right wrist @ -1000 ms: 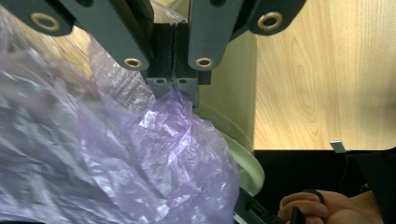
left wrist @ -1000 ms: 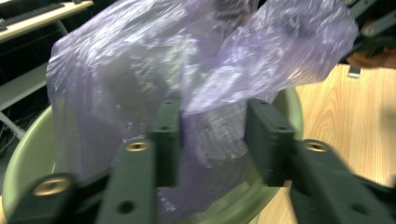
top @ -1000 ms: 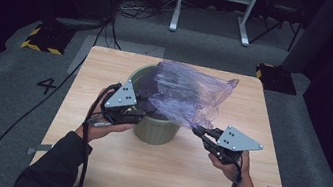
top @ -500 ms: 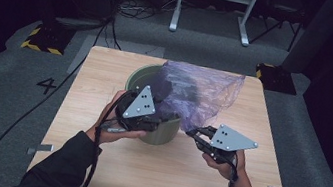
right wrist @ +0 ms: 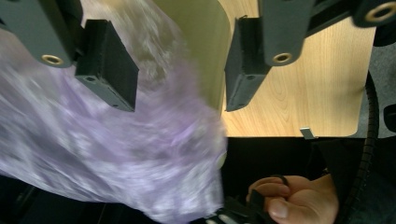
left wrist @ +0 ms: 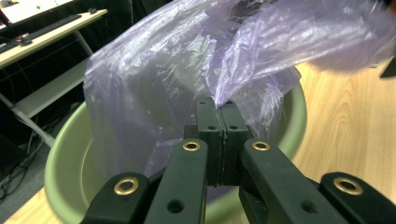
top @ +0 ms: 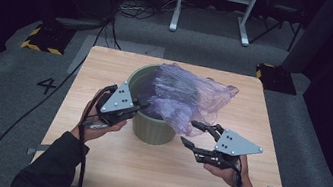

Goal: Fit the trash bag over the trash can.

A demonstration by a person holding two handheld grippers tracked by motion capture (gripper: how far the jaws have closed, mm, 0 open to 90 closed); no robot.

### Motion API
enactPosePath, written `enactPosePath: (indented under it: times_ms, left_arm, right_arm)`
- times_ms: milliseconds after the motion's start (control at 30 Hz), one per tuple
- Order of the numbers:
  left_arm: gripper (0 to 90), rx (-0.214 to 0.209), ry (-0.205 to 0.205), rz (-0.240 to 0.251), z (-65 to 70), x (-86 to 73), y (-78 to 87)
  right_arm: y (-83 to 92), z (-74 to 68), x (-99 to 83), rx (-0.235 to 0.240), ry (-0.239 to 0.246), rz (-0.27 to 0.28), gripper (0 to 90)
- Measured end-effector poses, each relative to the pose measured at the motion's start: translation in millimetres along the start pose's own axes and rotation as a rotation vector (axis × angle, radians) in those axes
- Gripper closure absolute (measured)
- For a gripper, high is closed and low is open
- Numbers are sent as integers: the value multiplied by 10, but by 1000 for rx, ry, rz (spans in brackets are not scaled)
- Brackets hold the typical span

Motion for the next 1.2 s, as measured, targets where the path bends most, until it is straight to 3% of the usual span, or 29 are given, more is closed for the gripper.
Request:
enactPosePath:
  times_ms: [167,300,467,700,767,1000,1200]
  left_arm:
    - [894,4,25,29,-33,-103,105]
    - [894,4,42,48,-53,-157,166]
    - [894,6,47,54,-70,-214,183]
    - [894,6,61,64,-79,-293,219]
    - [894,8,61,66,-86,-300,234]
    - [886,24,71,64,-116,-364,298]
    - [866,25,92,71,-129,-452,337]
  right_arm:
    - [93,68,-43,-11,-33,8,402]
    - [188,194,-53,-45,-61,14,369]
    - [318,448,11,-132,-109,42,340]
    - [266,717,-50,-223,-135,-32,342]
    - [222,738,-87,-218,-150,-53,336]
    - [53,616,-168,-157,-115,-88,362]
    - [-81,493,-202,-112,-91,-91,552]
Point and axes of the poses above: each handheld gripper's, and its own axes: y roughly backward along the jaws, x roughly out of its top, z roughly to its right, the point moved 8 cm from there along -y, roughly forward along the jaws, and after that the axes turned 15 degrees about -x, right-handed, at the moved point
